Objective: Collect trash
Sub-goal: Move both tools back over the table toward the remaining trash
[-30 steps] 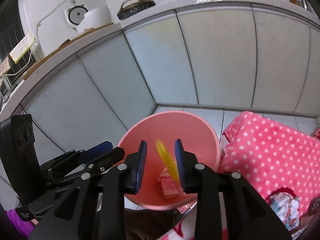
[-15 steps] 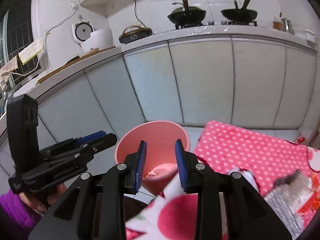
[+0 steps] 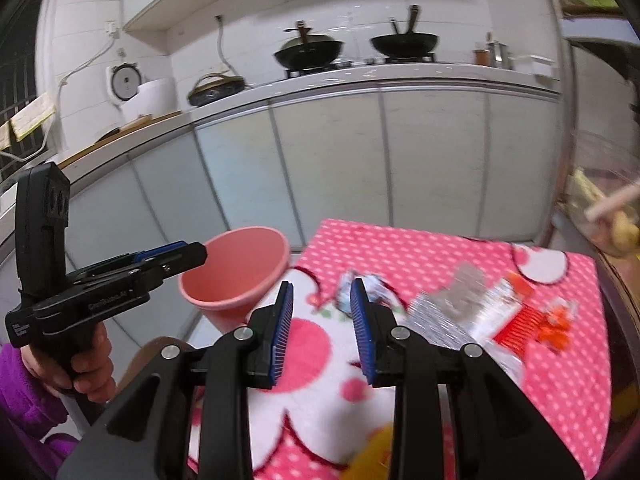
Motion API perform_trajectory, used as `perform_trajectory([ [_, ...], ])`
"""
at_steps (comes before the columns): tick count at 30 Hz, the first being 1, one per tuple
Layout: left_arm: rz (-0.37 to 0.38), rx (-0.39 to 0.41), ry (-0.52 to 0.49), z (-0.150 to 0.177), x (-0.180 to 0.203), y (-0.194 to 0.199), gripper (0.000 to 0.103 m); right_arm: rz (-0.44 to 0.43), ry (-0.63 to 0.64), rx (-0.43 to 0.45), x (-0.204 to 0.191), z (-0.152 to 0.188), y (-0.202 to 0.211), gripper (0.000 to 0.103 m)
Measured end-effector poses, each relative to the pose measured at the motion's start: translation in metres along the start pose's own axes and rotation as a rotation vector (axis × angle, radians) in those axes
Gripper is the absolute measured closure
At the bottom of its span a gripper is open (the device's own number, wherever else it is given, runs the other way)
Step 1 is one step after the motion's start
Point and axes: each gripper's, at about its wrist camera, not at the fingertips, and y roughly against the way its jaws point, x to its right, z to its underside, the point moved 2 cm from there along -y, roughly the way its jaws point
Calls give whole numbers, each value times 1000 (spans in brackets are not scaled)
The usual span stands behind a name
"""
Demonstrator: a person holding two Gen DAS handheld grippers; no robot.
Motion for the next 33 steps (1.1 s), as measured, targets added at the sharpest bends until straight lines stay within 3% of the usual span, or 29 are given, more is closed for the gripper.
perform_trajectory([
  [19,90,-173,-86,43,53,-53,66,246,-194,-39,115,70,50,73],
  [25,160,-227,-112,50,76,-69,66,261,-245,-70,136,85,48,73],
  [28,198,-264,-131,54,90,-78,59,250,-272,-86,140,90,41,73],
  [33,226,-275,-182,48,102,-90,59,228,-297,-111,144,94,32,73],
])
